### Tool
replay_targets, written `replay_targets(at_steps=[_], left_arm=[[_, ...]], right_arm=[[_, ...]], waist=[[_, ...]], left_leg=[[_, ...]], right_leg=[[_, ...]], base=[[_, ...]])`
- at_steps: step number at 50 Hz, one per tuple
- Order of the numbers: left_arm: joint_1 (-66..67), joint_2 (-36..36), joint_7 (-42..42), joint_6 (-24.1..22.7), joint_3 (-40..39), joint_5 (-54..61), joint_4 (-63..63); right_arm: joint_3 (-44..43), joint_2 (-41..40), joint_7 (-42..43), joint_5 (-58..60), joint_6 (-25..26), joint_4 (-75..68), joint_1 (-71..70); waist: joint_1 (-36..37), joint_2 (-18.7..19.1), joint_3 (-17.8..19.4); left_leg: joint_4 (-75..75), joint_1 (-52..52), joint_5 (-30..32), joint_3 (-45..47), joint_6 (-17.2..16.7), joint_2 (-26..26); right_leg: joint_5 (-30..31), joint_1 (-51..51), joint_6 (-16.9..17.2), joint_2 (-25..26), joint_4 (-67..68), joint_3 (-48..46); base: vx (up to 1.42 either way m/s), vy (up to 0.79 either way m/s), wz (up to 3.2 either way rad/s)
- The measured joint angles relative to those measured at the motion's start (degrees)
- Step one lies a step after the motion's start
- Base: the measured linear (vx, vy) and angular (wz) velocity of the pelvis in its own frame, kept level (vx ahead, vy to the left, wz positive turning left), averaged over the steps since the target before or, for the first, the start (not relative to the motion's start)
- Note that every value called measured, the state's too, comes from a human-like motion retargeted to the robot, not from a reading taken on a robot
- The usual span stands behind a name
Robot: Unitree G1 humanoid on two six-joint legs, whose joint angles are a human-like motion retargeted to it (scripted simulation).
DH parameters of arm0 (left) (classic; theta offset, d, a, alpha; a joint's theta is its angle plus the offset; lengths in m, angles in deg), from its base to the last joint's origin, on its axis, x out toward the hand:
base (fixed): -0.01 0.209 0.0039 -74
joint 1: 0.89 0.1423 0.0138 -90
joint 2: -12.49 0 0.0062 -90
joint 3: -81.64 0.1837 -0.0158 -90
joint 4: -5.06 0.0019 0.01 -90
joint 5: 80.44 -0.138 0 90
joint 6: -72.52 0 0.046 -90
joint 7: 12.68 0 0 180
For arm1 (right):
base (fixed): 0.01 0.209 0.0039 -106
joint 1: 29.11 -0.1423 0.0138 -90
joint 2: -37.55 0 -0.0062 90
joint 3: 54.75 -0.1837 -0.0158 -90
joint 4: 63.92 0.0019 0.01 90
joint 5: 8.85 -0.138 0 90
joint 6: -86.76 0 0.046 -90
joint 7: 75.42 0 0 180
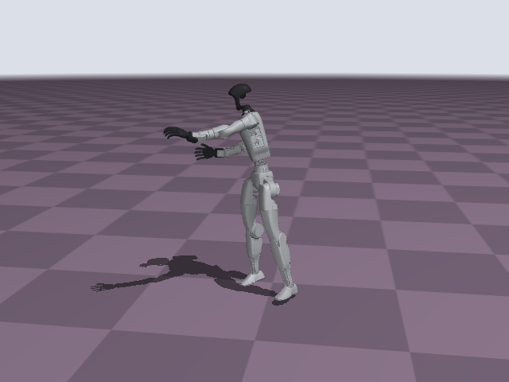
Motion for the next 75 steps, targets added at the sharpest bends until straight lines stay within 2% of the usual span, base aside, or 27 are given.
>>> replay_targets(at_steps=[3,5,10,17,20,22,24,26,29,32,37,40,42,46,50,53,57,60,63,66,70,75], left_arm=[[-1.9,-4.2,-0.6,-0.7,-2.4,3.1,2.7],[-4.1,-3.0,-0.8,-1.1,-3.0,3.3,2.4],[-9.4,12.4,5.5,-1.6,-1.8,-1.5,-8.4],[-5.8,37.3,15.9,-1.9,0.8,-12.9,-34.8],[-2.8,44.0,17.7,-2.4,3.3,-16.0,-39.4],[-1.5,45.2,18.3,-2.7,4.9,-17.4,-40.4],[-0.9,43.1,18.6,-3.1,6.4,-18.3,-41.4],[-1.3,37.9,18.6,-3.6,7.6,-18.6,-42.5],[-3.6,24.2,17.5,-3.9,8.3,-17.3,-44.0],[-6.7,8.3,14.1,-3.6,8.2,-13.9,-40.9],[-14.2,-13.8,2.8,-0.9,6.7,-5.6,-21.8],[-21.2,-21.5,-3.5,1.1,4.9,0.4,-8.1],[-26.5,-24.4,-6.0,1.9,4.4,3.4,-3.2],[-34.7,-25.0,-7.7,1.1,6.4,3.2,-5.9],[-38.4,-17.9,-5.3,-0.2,7.4,-3.0,-20.1],[-38.4,-8.9,-2.1,-1.8,7.9,-7.2,-33.1],[-36.9,7.0,3.1,-3.9,9.5,-6.6,-47.5],[-34.8,19.2,6.6,-4.4,11.0,-6.2,-52.7],[-34.1,24.9,8.6,-4.0,14.1,-9.5,-53.7],[-36.6,21.1,8.4,-4.0,19.9,-12.5,-52.5],[-43.7,5.6,8.0,-3.6,30.0,-12.1,-45.6],[-49.8,-13.0,1.8,-1.3,32.1,-2.8,-19.9]], right_arm=[[-1.5,-0.1,0.3,0.0,-0.2,0.8,1.7],[-2.2,-0.6,1.0,-0.4,-0.3,0.2,3.2],[-2.0,-3.4,0.4,-3.1,0.7,-4.9,4.4],[1.2,-10.5,-4.2,-7.3,3.2,-10.7,-1.5],[4.5,-13.4,-3.7,-8.3,2.0,-10.8,-4.3],[6.7,-14.5,-3.5,-8.8,1.1,-10.5,-6.0],[8.4,-14.9,-3.5,-9.3,0.4,-10.0,-7.4],[9.4,-14.9,-3.8,-9.7,-0.1,-9.3,-8.6],[10.6,-14.1,-4.4,-10.7,-1.0,-7.6,-10.2],[11.2,-12.6,-4.4,-11.4,-2.0,-4.9,-10.2],[11.5,-8.7,-2.4,-10.0,-3.2,-0.1,-7.5],[10.7,-5.8,-1.6,-8.2,-2.7,1.9,-4.6],[9.7,-3.9,-1.3,-7.3,-2.0,2.6,-2.0],[7.2,-1.4,-1.6,-7.0,-1.2,2.7,3.3],[4.9,-1.5,-3.8,-7.8,-0.7,1.8,7.1],[4.2,-2.4,-5.1,-9.2,-0.5,1.2,8.1],[5.8,-4.3,-5.2,-12.4,-0.1,0.4,6.0],[8.8,-5.5,-4.7,-13.9,0.0,-0.4,2.3],[12.3,-6.8,-4.4,-14.2,-0.4,-1.2,-2.3],[15.1,-8.6,-4.1,-14.5,-1.4,-1.2,-5.9],[17.1,-10.5,-4.4,-15.2,-3.0,0.3,-8.0],[17.6,-8.7,-4.3,-14.3,-3.5,2.9,-7.1]], waist=[[1.8,-0.4,0.2],[3.5,-0.5,0.2],[7.5,-1.5,-0.8],[6.8,-5.5,-3.4],[6.2,-7.4,-4.8],[6.5,-8.4,-5.9],[7.1,-9.1,-6.8],[8.1,-9.1,-7.4],[9.4,-8.5,-8.0],[10.4,-8.1,-8.5],[11.0,-7.8,-8.6],[11.2,-7.3,-8.1],[11.6,-6.7,-7.7],[12.2,-5.6,-7.5],[11.8,-4.9,-8.0],[11.1,-4.4,-8.6],[10.1,-4.1,-8.9],[8.9,-3.8,-8.9],[7.1,-3.4,-9.0],[5.9,-3.1,-9.5],[5.8,-2.5,-10.5],[7.8,-0.3,-11.0]], left_leg=[[-5.8,0.2,2.3,-1.0,-1.4,2.8],[-8.8,0.2,4.1,-2.5,-2.6,4.5],[-11.3,-0.9,7.4,-6.7,-4.5,6.1],[-11.3,-0.7,5.7,-4.7,-5.3,2.4],[-11.3,0.1,4.5,-1.8,-5.1,-0.3],[-11.2,0.8,3.9,0.6,-4.5,-2.6],[-10.2,1.2,2.8,3.0,-3.6,-4.6],[-8.7,1.3,1.7,5.3,-2.8,-5.6],[-7.0,1.4,0.7,9.2,-2.0,-5.6],[-6.4,1.6,0.3,13.0,-1.1,-6.3],[-7.8,2.5,0.8,18.5,-0.8,-8.3],[-9.0,3.0,1.3,20.6,-1.4,-9.2],[-9.4,3.0,1.7,21.3,-2.0,-9.2],[-9.7,2.2,2.4,20.4,-3.0,-8.3],[-9.9,0.4,3.1,17.0,-3.8,-7.4],[-10.7,-0.4,3.6,14.0,-4.4,-7.3],[-11.3,-0.7,3.7,10.6,-5.0,-7.6],[-11.3,-0.6,3.3,8.9,-5.0,-8.1],[-11.3,-0.1,3.1,8.2,-4.5,-8.9],[-11.3,0.7,2.9,8.8,-3.8,-9.8],[-11.0,1.7,2.8,11.9,-2.9,-10.2],[-9.9,2.5,2.7,17.5,-1.8,-8.4]], right_leg=[[0.2,0.5,0.0,0.8,-0.7,1.6],[0.3,0.9,0.0,1.5,-1.2,2.1],[-0.2,1.2,0.0,2.1,-1.3,2.0],[0.9,-0.7,0.0,-1.5,0.6,-0.2],[2.9,-2.1,0.0,-4.3,1.8,-3.7],[4.3,-3.1,0.0,-6.6,2.6,-7.9],[4.9,-3.9,0.0,-8.7,3.8,-13.1],[4.6,-4.6,-0.3,-9.5,5.3,-18.4],[2.5,-5.8,-0.7,-8.0,7.3,-23.9],[0.6,-6.4,-0.2,-5.7,7.0,-25.3],[1.0,-5.8,0.0,-2.3,1.7,-23.0],[2.8,-5.1,0.0,-1.2,-1.7,-21.4],[3.9,-4.9,0.0,-0.6,-3.3,-21.2],[4.9,-5.1,0.0,0.5,-4.2,-22.7],[4.4,-5.3,0.0,0.9,-4.1,-26.6],[3.0,-5.5,0.0,0.5,-2.7,-29.7],[0.7,-5.3,0.0,-0.8,-0.1,-32.6],[-0.7,-5.2,0.0,-2.0,1.7,-33.8],[-1.8,-4.9,0.0,-3.3,3.1,-34.2],[-2.4,-4.6,0.0,-4.4,3.6,-33.4],[-2.2,-4.7,0.0,-4.2,2.7,-30.4],[-0.3,-5.3,0.0,-0.8,0.2,-25.8]], base=[[0.06,0.19,-0.58],[0.05,0.24,-0.36],[0.06,0.31,-0.04],[0.04,0.4,-0.09],[-0.01,0.46,-0.65],[-0.03,0.48,-0.91],[-0.03,0.46,-1.0],[-0.03,0.34,-1.09],[-0.05,0.18,-1.2],[-0.06,0.1,-1.15],[-0.05,0.0,-0.97],[-0.02,-0.08,-0.63],[0.0,-0.12,-0.32],[0.01,-0.14,0.16],[0.03,-0.11,0.79],[0.06,-0.02,0.97],[0.07,0.04,0.82],[0.07,0.06,0.53],[0.06,0.05,0.22],[0.06,0.02,-0.19],[0.05,-0.06,-0.72],[0.02,-0.2,-1.05]])
